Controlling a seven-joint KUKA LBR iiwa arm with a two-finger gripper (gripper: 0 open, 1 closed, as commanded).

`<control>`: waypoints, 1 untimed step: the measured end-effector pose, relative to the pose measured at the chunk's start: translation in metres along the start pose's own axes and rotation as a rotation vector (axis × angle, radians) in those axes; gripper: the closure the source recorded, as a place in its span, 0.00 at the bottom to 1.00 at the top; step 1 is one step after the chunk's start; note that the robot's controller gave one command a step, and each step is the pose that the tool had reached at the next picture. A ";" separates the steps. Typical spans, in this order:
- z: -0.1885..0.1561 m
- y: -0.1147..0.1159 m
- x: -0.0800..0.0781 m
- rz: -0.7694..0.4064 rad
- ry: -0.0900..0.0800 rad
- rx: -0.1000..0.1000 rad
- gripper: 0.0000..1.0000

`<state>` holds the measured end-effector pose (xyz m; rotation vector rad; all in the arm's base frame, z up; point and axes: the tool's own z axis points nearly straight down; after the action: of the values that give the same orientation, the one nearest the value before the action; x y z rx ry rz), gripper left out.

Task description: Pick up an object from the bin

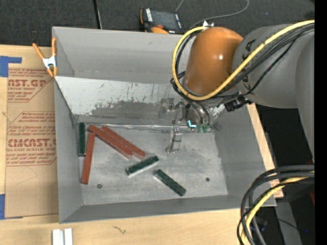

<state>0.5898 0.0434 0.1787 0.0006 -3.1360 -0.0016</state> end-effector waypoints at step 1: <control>0.114 0.078 0.036 -0.059 0.002 -0.001 0.00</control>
Offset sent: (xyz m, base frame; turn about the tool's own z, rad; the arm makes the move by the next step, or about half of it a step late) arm -0.0337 0.0736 -0.1087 -0.0534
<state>0.5527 0.1210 0.0649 0.0934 -3.1329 -0.0034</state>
